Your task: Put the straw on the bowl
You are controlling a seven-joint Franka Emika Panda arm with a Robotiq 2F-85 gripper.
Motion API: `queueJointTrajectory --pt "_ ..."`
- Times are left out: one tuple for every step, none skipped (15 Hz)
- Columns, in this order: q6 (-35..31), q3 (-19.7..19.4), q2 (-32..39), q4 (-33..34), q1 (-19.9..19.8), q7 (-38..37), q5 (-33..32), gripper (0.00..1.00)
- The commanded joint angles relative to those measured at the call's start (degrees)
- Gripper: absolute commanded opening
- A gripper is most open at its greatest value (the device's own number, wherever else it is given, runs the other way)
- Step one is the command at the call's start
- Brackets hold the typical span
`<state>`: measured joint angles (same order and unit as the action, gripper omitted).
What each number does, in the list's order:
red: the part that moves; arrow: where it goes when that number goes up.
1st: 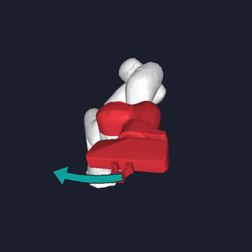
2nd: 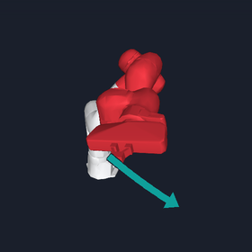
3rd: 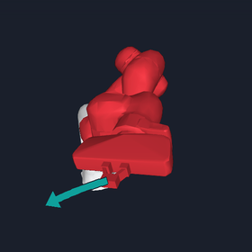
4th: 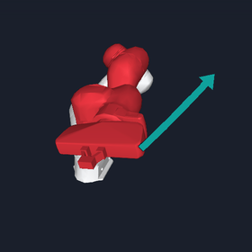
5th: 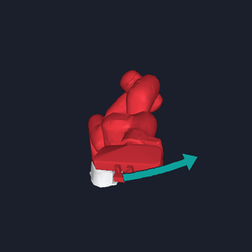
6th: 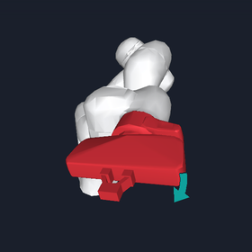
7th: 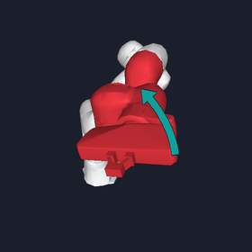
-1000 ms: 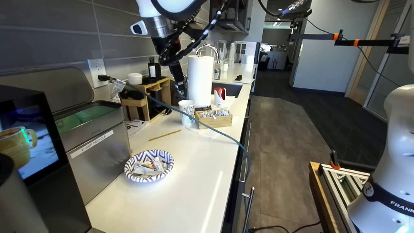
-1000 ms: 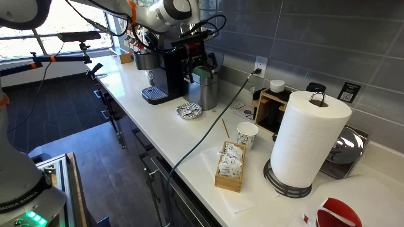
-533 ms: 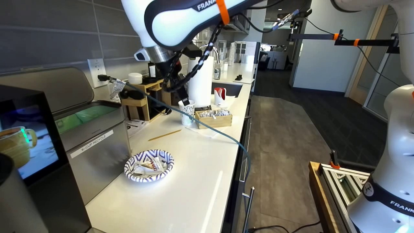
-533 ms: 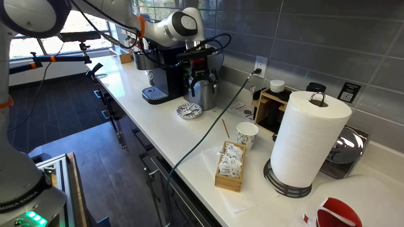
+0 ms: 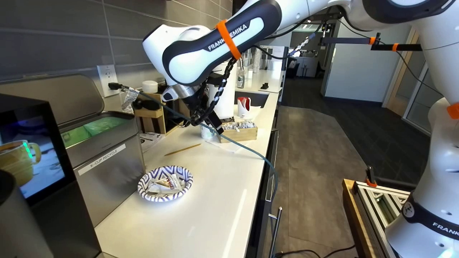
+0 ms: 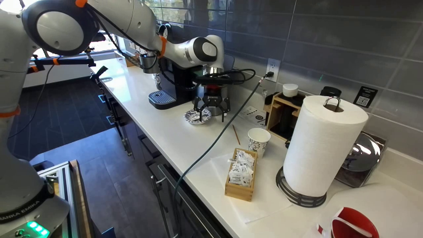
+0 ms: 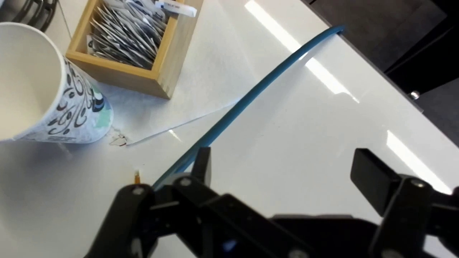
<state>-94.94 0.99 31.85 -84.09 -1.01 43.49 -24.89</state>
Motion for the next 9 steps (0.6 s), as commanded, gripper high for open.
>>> queueJointTrajectory --pt "3.76 1.50 -2.00 1.00 -2.46 8.87 4.52 1.00" --pt "4.73 1.55 -2.20 1.38 -2.73 10.91 5.46 1.00" --pt "6.17 1.60 -2.18 1.99 -2.90 12.94 6.28 1.00" --pt "7.36 1.84 -1.62 2.84 -3.22 15.82 7.31 1.00" --pt "8.28 2.00 -1.37 3.26 -3.57 18.44 8.32 1.00" --pt "8.94 2.22 -1.15 3.53 -3.98 21.22 9.60 1.00" --pt "9.87 2.41 -0.93 3.77 -4.32 23.34 11.03 1.00" --pt "10.76 2.46 -0.89 3.81 -4.55 24.59 12.52 1.00" --pt "10.65 2.40 -1.00 3.56 -4.76 24.59 14.10 1.00"
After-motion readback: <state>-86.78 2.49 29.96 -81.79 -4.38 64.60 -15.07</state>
